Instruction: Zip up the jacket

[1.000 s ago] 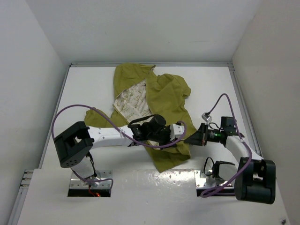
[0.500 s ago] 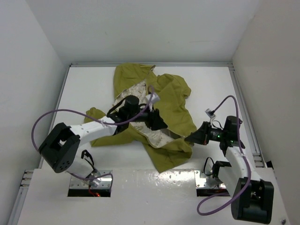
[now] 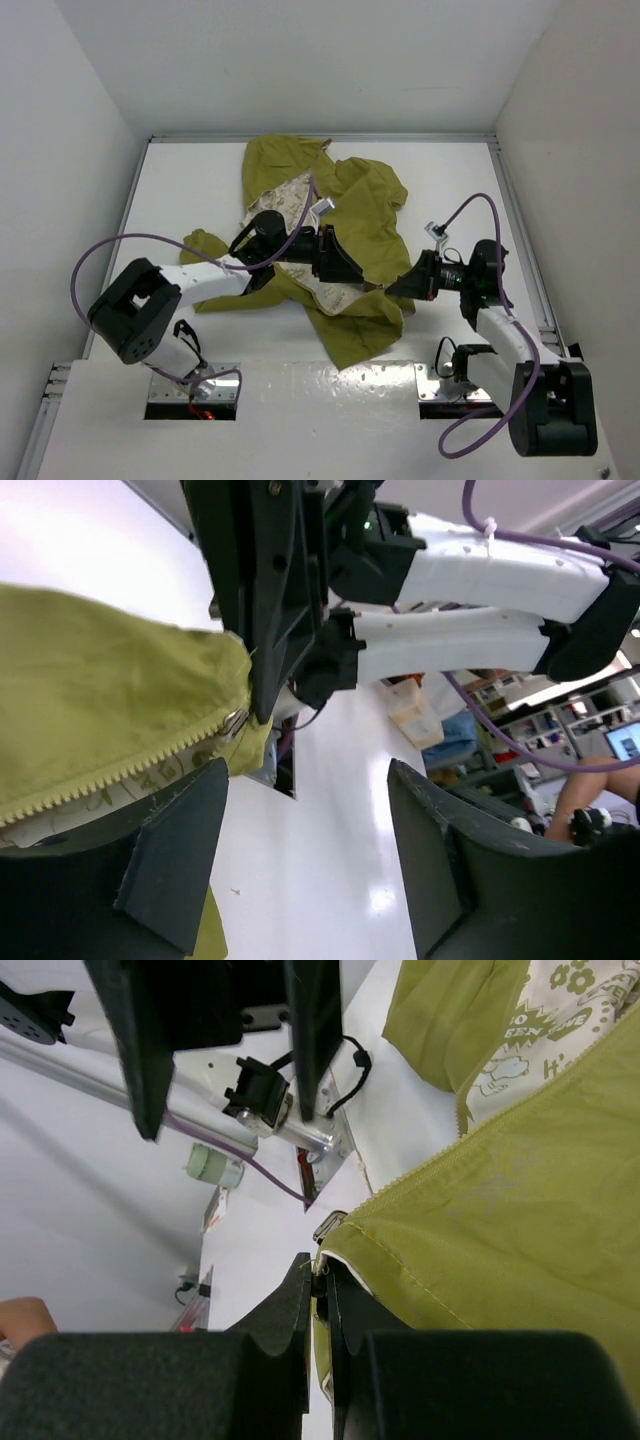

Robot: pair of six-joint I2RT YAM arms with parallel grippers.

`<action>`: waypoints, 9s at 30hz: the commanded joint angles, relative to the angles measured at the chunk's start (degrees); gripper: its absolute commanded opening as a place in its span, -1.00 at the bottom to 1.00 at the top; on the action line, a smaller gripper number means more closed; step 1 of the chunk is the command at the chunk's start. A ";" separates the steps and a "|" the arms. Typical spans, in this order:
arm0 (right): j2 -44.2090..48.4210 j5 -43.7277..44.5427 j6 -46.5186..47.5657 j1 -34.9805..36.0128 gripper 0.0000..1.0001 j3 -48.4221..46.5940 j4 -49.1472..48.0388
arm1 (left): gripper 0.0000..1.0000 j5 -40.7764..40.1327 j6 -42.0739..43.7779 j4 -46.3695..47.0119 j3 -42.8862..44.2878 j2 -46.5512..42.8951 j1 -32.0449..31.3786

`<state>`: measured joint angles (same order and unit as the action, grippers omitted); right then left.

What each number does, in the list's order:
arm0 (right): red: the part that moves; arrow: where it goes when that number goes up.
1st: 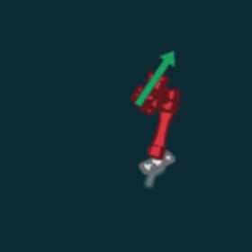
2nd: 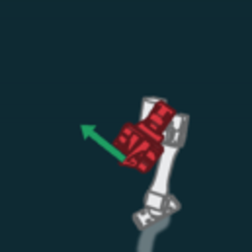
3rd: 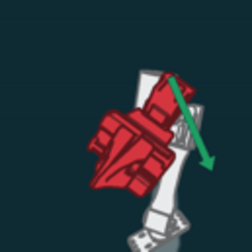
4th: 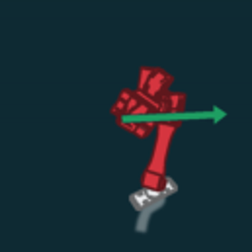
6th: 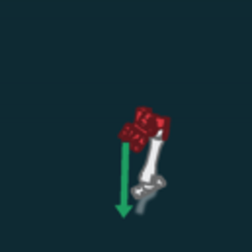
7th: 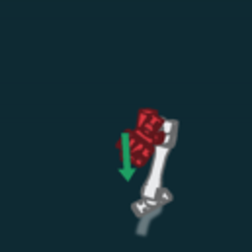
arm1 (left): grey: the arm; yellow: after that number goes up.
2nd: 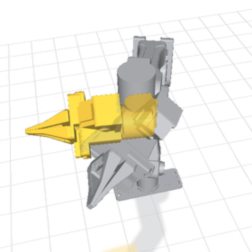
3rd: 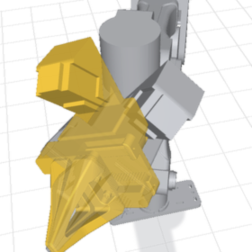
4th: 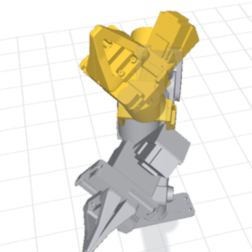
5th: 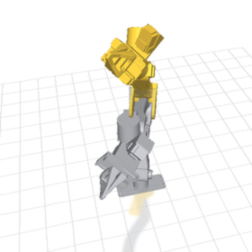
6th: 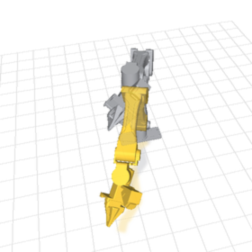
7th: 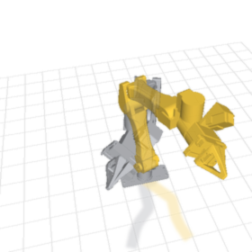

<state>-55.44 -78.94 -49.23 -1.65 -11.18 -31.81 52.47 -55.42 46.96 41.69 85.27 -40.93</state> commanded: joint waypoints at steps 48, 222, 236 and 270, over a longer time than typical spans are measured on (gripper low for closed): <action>8.95 11.88 -6.40 3.15 -1.00 -1.30 -0.62 | 0.11 -6.33 -31.33 43.21 4.10 23.97 -4.07; -10.74 40.46 63.30 28.63 0.98 -22.31 14.50 | -1.00 6.24 0.14 -7.67 4.36 1.30 13.07; -14.35 33.33 57.85 30.39 -0.70 -20.82 7.29 | -1.00 6.24 -1.71 -6.44 5.51 4.98 12.54; 23.97 36.57 65.05 28.10 -1.00 -8.24 55.01 | -1.00 12.22 8.84 -9.69 40.74 40.66 40.22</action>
<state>-33.28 -36.62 15.40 25.74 -20.16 14.15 75.92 -52.29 35.42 76.38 123.20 -7.42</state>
